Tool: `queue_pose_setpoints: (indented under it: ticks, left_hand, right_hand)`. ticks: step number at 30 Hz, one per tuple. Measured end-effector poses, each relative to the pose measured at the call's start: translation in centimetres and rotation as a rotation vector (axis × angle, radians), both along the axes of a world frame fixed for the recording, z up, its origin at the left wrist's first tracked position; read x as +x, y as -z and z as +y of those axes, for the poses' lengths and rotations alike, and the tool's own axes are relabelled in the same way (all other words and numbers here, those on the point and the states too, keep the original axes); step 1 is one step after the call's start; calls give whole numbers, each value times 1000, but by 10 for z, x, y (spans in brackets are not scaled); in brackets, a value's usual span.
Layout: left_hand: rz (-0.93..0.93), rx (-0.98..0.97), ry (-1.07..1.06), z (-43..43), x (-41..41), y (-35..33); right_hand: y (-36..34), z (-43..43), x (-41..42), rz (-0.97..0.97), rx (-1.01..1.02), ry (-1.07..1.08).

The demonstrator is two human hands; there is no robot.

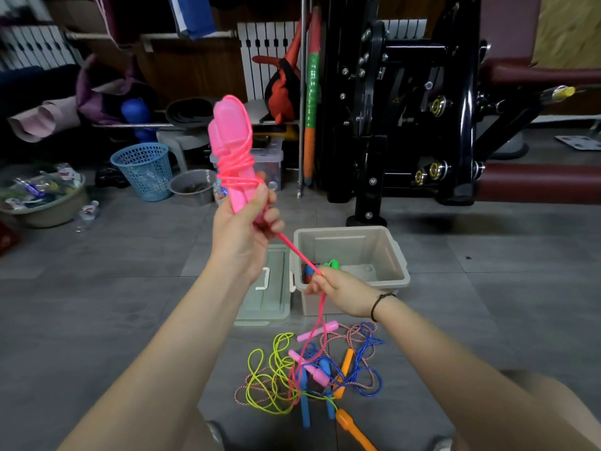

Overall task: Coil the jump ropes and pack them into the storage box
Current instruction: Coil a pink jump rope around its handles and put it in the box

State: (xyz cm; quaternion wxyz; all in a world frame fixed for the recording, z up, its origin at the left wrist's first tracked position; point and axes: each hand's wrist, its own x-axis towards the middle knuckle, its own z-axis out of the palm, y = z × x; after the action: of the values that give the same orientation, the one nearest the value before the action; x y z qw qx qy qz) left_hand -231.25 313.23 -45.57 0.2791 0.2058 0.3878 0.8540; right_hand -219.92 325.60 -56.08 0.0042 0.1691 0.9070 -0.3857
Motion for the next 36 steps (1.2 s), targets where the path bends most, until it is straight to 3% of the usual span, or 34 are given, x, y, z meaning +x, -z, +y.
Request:
queue_pose_setpoints:
  ticks: [11,20,21,23,27,30,32,36]
  left_hand:
    - [160,0,-33,-20,-16,-12]
    - [230,-176,19,-5,3,3]
    - [243,-212,34,-3,4,7]
    - [246,-263,58,2,6,15]
    - [221,-339,99,14,15,27]
    - [218,-404,113,22,24,34]
    - [310,-484,84,25,24,37]
    - [430,-617,183,22,6,37]
  right_hand:
    - [23,40,17,-169,287,83]
    - [7,57,28,-345,200,16]
    - [2,59,31,-372,123,14]
    - [-11,54,32,-282,-224,94]
    - [-44,17,16,342,-885,247]
    - [-52,-16,4,461,-1104,208]
    - [-46,-28,2,413,-974,229]
    - [-44,-13,8,320,-225,258]
